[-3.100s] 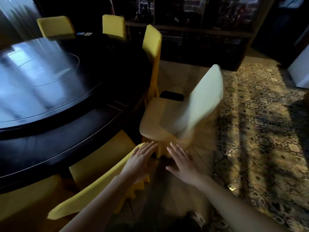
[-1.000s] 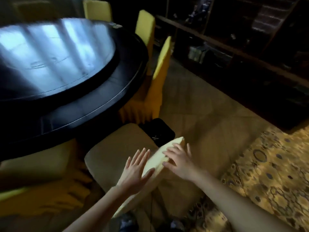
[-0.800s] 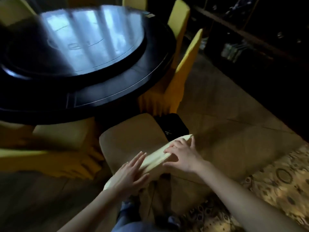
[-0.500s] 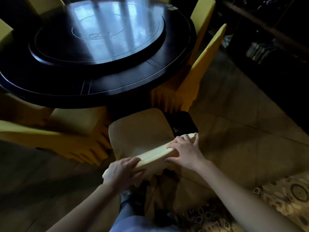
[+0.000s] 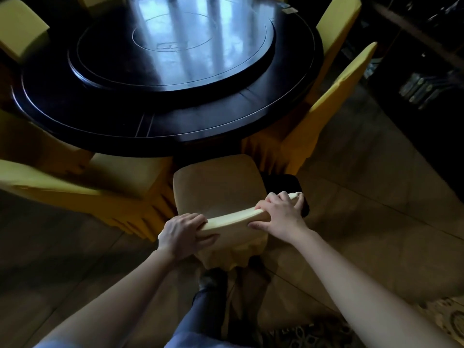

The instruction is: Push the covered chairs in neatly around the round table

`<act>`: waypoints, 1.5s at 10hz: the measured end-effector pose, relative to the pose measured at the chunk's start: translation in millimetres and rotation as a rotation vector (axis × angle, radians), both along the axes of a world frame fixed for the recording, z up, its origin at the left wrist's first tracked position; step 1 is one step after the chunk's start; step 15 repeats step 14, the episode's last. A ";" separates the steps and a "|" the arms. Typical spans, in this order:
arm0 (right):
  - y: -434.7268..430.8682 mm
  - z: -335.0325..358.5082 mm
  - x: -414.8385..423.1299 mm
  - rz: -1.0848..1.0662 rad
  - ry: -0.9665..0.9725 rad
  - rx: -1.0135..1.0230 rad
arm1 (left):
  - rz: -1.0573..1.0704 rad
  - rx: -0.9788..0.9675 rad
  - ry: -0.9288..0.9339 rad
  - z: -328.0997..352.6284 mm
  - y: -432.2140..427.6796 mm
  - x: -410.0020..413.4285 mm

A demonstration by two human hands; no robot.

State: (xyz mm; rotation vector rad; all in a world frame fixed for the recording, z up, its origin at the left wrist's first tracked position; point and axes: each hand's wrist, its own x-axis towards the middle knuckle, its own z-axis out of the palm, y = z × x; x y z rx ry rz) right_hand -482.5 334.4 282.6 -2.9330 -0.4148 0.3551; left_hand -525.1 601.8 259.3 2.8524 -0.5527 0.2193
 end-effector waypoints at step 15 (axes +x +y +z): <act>66.3 28.5 151.8 -0.160 0.346 -0.034 | 0.178 -0.092 0.336 5.1 38.5 151.3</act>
